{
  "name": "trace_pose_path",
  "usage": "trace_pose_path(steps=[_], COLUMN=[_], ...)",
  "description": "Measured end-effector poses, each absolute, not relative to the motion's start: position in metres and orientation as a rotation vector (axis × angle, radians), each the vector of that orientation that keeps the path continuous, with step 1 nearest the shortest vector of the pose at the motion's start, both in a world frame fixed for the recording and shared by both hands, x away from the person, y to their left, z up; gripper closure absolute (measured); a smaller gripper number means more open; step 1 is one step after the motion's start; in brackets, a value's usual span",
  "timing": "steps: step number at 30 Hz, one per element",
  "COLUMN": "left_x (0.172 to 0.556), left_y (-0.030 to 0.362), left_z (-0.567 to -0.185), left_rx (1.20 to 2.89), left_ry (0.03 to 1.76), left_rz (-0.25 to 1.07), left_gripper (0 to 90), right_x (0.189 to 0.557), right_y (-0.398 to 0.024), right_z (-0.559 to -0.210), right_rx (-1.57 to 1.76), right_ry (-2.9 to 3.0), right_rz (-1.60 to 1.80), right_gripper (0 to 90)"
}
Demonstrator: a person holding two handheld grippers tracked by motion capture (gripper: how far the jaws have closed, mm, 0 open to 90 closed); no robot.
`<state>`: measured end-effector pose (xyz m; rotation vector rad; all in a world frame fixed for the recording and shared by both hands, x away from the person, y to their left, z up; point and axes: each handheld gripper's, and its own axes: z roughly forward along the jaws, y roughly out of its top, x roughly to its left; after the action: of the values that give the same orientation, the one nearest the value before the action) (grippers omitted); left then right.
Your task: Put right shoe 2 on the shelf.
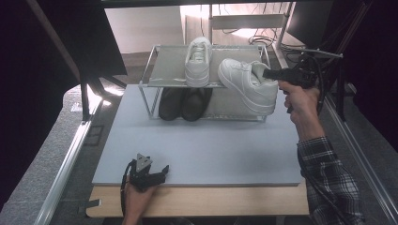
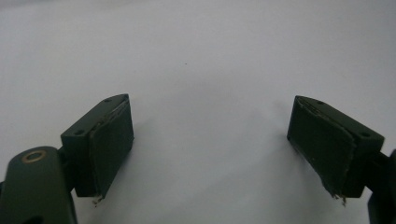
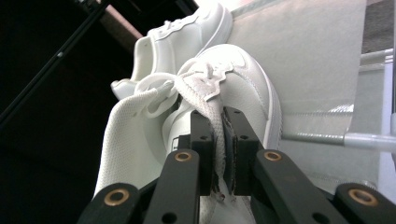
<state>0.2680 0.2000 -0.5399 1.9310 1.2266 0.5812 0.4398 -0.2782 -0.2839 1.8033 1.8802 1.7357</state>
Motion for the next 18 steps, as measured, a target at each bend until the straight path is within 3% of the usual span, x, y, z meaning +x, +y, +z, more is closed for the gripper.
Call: trace_pose_path(steps=[18], left_x=[0.268], left_y=[0.200], left_z=[-0.540], left_rx=[1.930], left_ry=[1.227], left_rz=[0.581], left_gripper=[14.3], right_x=[0.475], right_y=[-0.248], right_z=[-0.292], right_rx=[1.814], right_ry=[1.759], right_rz=[1.668], right_gripper=[83.1])
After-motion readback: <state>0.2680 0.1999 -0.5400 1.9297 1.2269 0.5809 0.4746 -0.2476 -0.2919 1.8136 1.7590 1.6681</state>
